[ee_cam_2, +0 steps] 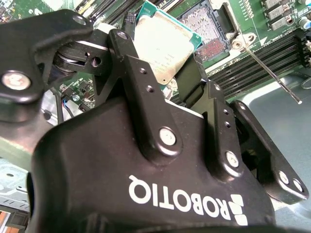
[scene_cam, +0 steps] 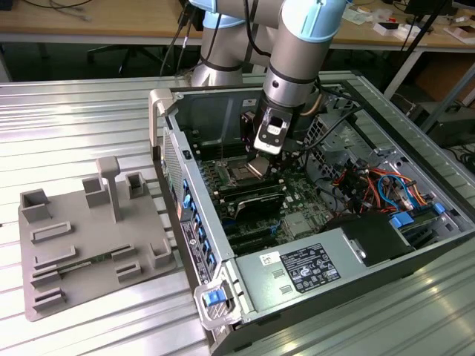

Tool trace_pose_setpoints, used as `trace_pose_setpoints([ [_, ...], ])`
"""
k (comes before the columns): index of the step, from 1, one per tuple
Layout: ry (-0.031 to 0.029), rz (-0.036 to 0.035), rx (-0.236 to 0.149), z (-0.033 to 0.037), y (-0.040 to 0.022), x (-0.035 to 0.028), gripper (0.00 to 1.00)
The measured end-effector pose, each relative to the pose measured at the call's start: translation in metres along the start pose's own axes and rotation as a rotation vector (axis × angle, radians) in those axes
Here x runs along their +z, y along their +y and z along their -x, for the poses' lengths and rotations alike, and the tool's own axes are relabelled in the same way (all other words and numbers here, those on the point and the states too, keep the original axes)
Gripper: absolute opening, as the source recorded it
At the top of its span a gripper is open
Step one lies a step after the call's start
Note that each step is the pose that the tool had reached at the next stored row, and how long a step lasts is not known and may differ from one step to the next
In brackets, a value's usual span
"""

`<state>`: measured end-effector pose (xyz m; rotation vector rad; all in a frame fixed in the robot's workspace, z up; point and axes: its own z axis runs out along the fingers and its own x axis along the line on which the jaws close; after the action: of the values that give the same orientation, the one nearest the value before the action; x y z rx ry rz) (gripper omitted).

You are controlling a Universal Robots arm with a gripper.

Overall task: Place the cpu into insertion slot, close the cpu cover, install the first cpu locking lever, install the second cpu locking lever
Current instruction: 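Place the cpu into insertion slot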

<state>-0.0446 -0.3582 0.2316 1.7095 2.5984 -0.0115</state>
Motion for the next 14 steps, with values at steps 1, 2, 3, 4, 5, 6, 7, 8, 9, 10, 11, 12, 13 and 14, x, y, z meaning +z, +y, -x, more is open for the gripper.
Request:
trace_pose_setpoints([
  [1,0.0,-0.0001,0.001,0.0,0.0,0.0002,0.55],
  [2,0.0,-0.0001,0.002,0.0,0.0,0.0003,0.55],
  [3,0.0,-0.0002,0.003,0.0,0.0,0.0005,0.55],
  [4,0.0,-0.0001,0.004,0.0,0.0,0.0006,0.55],
  [5,0.0,-0.0002,0.005,0.0,0.0,0.0007,0.55],
  [6,0.0,-0.0002,0.005,-0.0001,0.0,0.0008,0.55],
  [7,-0.0001,-0.0002,0.006,0.0,0.0,0.0009,0.55],
  [8,0.0,-0.0003,0.007,0.0,0.0,0.0011,0.55],
  [9,-0.0001,-0.0003,0.008,0.0,0.0,0.0012,0.55],
  [10,-0.0001,-0.0003,0.009,0.0,0.0,0.0013,0.55],
  [11,-0.0001,-0.0003,0.01,0.0,0.0,0.0014,0.55],
  [12,-0.0001,-0.0003,0.011,0.0,0.0,0.0016,0.55],
  [13,-0.0001,-0.0004,0.012,-0.0001,0.0,0.0018,0.55],
  [14,-0.0001,-0.0004,0.013,-0.0001,0.0,0.002,0.55],
])
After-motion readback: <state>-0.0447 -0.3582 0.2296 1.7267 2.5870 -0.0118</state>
